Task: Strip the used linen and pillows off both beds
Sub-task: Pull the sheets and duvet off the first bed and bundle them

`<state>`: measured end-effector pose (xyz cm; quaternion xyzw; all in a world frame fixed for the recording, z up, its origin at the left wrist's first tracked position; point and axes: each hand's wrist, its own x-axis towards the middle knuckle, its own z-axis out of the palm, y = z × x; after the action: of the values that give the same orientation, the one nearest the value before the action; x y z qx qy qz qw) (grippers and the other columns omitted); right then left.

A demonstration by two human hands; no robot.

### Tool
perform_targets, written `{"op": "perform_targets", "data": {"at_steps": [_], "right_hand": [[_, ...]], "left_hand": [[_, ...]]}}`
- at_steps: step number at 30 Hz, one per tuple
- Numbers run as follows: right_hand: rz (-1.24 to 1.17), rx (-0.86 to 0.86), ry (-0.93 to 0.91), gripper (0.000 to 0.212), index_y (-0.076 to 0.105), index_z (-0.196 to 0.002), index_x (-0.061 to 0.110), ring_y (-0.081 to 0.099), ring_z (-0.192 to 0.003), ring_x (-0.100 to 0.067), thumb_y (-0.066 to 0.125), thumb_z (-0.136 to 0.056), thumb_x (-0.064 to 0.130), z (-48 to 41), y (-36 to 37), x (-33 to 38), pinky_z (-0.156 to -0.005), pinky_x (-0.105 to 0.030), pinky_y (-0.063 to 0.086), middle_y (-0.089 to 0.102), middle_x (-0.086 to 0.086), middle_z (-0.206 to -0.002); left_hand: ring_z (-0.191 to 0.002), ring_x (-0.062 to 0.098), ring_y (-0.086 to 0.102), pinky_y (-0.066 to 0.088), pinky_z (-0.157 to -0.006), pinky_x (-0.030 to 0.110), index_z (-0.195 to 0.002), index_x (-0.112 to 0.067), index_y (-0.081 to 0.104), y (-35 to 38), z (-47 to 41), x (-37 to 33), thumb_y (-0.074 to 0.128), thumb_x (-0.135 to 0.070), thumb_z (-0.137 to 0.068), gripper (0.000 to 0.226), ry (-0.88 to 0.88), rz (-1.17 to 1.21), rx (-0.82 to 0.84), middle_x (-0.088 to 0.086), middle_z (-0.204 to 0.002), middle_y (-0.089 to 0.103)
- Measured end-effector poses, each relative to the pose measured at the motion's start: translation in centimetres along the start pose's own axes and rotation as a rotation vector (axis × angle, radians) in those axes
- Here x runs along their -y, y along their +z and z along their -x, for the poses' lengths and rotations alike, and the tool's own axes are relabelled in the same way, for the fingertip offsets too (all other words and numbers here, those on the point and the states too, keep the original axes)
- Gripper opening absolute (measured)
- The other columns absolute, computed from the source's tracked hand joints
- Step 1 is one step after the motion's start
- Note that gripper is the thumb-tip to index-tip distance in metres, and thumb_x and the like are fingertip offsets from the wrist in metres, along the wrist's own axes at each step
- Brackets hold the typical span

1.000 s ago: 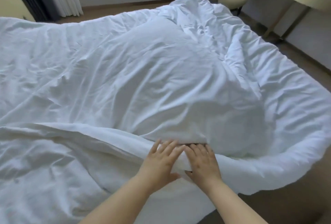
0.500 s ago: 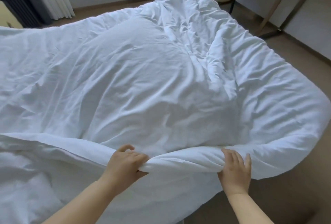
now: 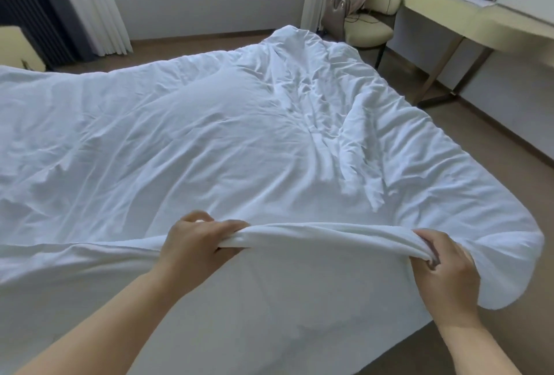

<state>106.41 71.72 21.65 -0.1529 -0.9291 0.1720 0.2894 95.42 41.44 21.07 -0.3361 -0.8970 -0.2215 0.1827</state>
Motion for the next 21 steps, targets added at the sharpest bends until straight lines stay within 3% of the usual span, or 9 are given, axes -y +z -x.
{"op": "perform_targets", "data": {"at_steps": [3,6,8,10,11,13,15,18,21], "right_hand": [[-0.126,-0.022,-0.046,0.040,0.069,-0.084,0.000,0.063,-0.067,-0.032,0.043,-0.073,0.029,-7.0,0.6,0.5,-0.055,-0.019,0.029,0.068,-0.015,-0.074],[-0.237,-0.054,-0.159,0.043,0.072,-0.088,0.005,0.063,-0.073,-0.030,0.046,-0.073,0.037,-16.7,3.3,0.6,-0.061,-0.020,0.030,0.071,-0.012,-0.080],[-0.270,-0.024,-0.222,0.041,0.073,-0.086,0.007,0.063,-0.073,-0.033,0.050,-0.074,0.038,-22.3,6.3,0.6,-0.064,-0.027,0.038,0.071,-0.013,-0.078],[-0.237,0.069,-0.267,0.037,0.072,-0.083,0.007,0.063,-0.074,-0.038,0.053,-0.075,0.038,-26.4,10.0,0.3,-0.068,-0.035,0.042,0.070,-0.016,-0.077],[-0.158,0.161,-0.311,0.039,0.071,-0.086,0.007,0.062,-0.080,-0.039,0.051,-0.077,0.040,-27.8,12.1,-0.1,-0.073,-0.039,0.042,0.069,-0.019,-0.080],[0.104,0.465,-0.365,0.039,0.066,-0.105,0.012,0.058,-0.102,-0.034,0.048,-0.087,0.042,-29.0,16.5,-1.3,-0.087,-0.038,0.037,0.067,-0.016,-0.103],[0.243,0.725,-0.309,0.036,0.053,-0.125,0.020,0.049,-0.120,-0.024,0.044,-0.094,0.035,-28.7,20.1,-3.3,-0.095,-0.032,0.031,0.059,-0.006,-0.125],[0.225,0.880,-0.227,0.034,0.049,-0.125,0.019,0.047,-0.121,-0.024,0.032,-0.097,0.028,-27.3,22.4,-6.1,-0.095,-0.032,0.030,0.057,-0.005,-0.128],[0.079,0.939,-0.151,0.038,0.053,-0.115,0.011,0.051,-0.112,-0.029,0.022,-0.100,0.027,-26.0,22.1,-6.8,-0.091,-0.034,0.031,0.060,-0.009,-0.120]], "left_hand": [[-0.046,0.018,0.061,0.032,-0.059,0.021,-0.095,-0.026,0.052,-0.1,-4.5,1.8,0.019,-0.057,-0.094,0.046,0.034,-0.061,-0.156,-0.003,-0.048,0.062],[-0.042,0.023,0.062,0.033,-0.067,0.029,-0.084,-0.013,0.068,0.1,-10.0,3.7,0.030,-0.050,-0.095,0.054,0.002,-0.319,-0.296,0.007,-0.049,0.064],[-0.049,0.025,0.065,0.032,-0.074,0.032,-0.078,-0.006,0.072,1.3,-13.6,5.2,0.040,-0.045,-0.093,0.052,-0.154,-0.506,-0.318,0.011,-0.056,0.068],[-0.079,0.031,0.068,0.028,-0.092,0.034,-0.094,-0.005,0.071,3.4,-16.9,5.3,0.050,-0.035,-0.087,0.036,-0.423,-0.555,-0.234,0.017,-0.085,0.072],[-0.105,0.032,0.061,0.021,-0.103,0.038,-0.114,-0.006,0.064,5.0,-18.2,4.8,0.053,-0.030,-0.087,0.037,-0.592,-0.498,-0.127,0.020,-0.113,0.065],[-0.142,0.023,0.019,-0.002,-0.114,0.039,-0.146,-0.018,0.023,9.3,-18.7,3.0,0.045,-0.032,-0.094,0.059,-0.855,-0.412,0.168,0.011,-0.155,0.018],[-0.145,0.015,-0.008,-0.012,-0.113,0.034,-0.147,-0.027,-0.006,13.6,-17.7,0.6,0.026,-0.047,-0.096,0.063,-0.960,-0.318,0.389,0.000,-0.157,-0.011],[-0.143,0.012,-0.018,-0.021,-0.105,0.032,-0.145,-0.030,-0.014,16.9,-16.0,-1.4,-0.005,-0.062,-0.074,0.079,-1.040,-0.286,0.503,-0.004,-0.155,-0.021],[-0.142,0.011,-0.019,-0.014,-0.113,0.036,-0.145,-0.030,-0.014,16.9,-16.3,-1.1,0.008,-0.057,-0.092,0.064,-1.086,-0.304,0.536,-0.004,-0.155,-0.021]]}}
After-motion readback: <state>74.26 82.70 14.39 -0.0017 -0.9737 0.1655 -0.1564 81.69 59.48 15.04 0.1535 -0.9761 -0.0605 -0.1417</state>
